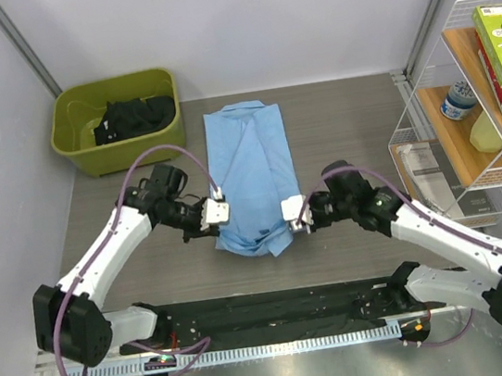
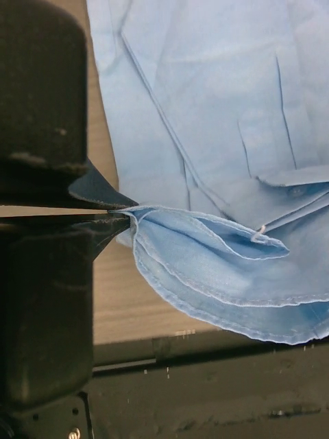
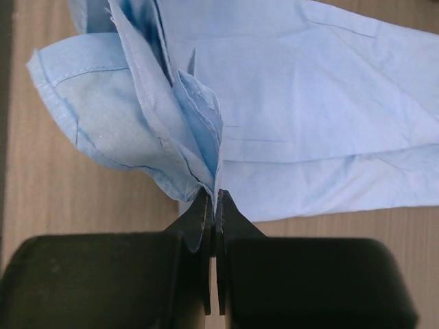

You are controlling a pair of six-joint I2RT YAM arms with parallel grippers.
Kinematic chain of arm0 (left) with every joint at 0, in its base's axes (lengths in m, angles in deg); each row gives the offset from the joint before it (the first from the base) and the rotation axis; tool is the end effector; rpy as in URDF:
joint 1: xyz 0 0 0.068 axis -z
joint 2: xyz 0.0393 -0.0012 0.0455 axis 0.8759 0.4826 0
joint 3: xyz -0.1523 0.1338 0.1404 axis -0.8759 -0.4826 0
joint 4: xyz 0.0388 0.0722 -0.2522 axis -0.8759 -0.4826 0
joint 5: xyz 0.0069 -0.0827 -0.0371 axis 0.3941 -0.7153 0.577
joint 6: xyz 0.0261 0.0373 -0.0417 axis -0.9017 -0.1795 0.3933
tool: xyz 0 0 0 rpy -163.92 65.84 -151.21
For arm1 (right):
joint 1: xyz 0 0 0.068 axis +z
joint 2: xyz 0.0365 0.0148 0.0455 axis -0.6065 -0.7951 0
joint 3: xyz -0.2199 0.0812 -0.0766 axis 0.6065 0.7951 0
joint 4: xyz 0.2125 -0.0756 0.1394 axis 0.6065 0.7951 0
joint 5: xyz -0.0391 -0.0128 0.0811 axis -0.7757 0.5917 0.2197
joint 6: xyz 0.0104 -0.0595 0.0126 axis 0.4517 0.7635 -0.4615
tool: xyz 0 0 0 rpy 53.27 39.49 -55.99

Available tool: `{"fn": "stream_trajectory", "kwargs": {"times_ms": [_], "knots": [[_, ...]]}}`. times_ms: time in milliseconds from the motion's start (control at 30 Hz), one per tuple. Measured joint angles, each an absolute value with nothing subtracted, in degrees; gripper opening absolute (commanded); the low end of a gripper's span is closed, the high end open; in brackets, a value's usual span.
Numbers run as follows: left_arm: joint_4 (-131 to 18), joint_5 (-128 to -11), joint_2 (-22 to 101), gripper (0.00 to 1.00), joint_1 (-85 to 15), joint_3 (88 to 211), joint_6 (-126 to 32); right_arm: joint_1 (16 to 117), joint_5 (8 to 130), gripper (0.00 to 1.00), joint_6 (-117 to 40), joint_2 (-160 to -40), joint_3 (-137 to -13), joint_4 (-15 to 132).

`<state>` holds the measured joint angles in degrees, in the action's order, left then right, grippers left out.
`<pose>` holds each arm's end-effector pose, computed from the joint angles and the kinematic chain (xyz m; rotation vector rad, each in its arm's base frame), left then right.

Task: Fold and stack the long sleeve shirts
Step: Fold the shirt

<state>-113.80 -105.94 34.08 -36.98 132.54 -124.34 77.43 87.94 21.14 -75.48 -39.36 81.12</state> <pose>0.1993 -0.1255 0.2290 1.8526 1.5947 -0.7835 0.1659 0.1665 0.2230 -1.7566 1.3458 0.3965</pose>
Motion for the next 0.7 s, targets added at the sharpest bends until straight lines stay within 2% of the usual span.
{"fn": "stream_trajectory", "kwargs": {"times_ms": [267, 500, 700], "knots": [[-113.3, -106.2, 48.4, 0.0, -42.1, 146.6, -127.2, 66.7, 94.0, 0.01, 25.1, -91.2, -53.4, 79.9], [-111.1, -105.2, 66.4, 0.0, -45.6, 164.1, -126.1, 60.0, 98.0, 0.01, 29.5, -106.7, -64.0, 78.1], [-108.8, -102.4, 76.8, 0.0, -46.9, 170.6, -123.5, 57.4, 98.8, 0.01, 30.4, -120.5, -71.0, 74.0]]}}
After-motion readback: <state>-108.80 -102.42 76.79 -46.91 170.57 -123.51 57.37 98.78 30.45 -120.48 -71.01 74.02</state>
